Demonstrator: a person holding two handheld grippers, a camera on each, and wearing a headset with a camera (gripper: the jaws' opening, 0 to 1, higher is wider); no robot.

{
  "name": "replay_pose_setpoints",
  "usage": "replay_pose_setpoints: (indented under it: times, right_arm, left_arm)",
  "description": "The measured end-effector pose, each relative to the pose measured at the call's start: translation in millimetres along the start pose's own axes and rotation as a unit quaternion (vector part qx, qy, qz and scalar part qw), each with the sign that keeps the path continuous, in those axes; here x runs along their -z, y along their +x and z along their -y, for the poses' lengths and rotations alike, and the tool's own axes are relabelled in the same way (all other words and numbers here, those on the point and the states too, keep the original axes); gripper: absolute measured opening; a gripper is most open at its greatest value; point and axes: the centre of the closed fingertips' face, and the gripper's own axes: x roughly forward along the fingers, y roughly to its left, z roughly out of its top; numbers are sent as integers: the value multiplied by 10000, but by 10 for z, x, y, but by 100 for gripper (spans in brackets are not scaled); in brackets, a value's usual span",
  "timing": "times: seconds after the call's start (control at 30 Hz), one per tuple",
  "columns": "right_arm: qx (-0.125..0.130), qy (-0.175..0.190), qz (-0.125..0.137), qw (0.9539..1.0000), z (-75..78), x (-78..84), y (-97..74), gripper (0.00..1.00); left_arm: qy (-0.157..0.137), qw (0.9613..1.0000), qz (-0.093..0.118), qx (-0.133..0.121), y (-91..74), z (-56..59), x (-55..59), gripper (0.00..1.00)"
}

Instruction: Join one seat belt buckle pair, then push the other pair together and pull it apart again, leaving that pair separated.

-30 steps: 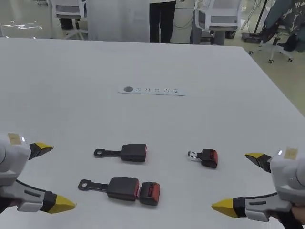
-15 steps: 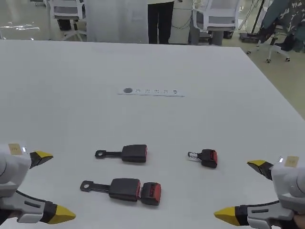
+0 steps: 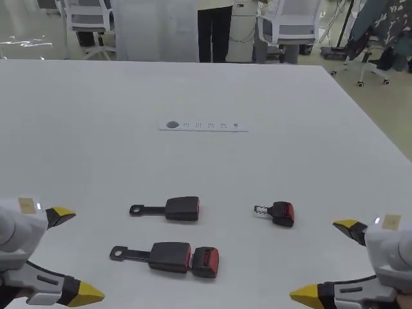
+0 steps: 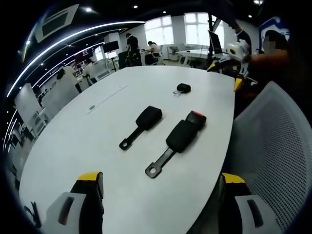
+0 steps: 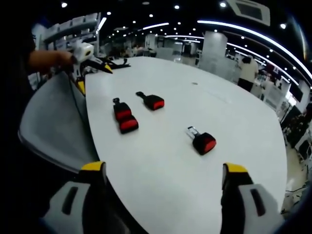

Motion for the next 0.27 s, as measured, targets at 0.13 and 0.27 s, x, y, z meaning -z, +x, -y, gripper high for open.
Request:
replay_pose_setpoints:
  times: [0.13, 0.27]
  right_arm:
    - [-7, -39, 20, 10000, 9, -27, -32, 100]
    - [10, -62, 15, 10000, 33, -24, -55, 100]
  left_arm:
    - [-15, 10000, -5, 14, 3, 27, 5, 100]
    - [-1, 10000, -31, 33, 5, 47, 18, 100]
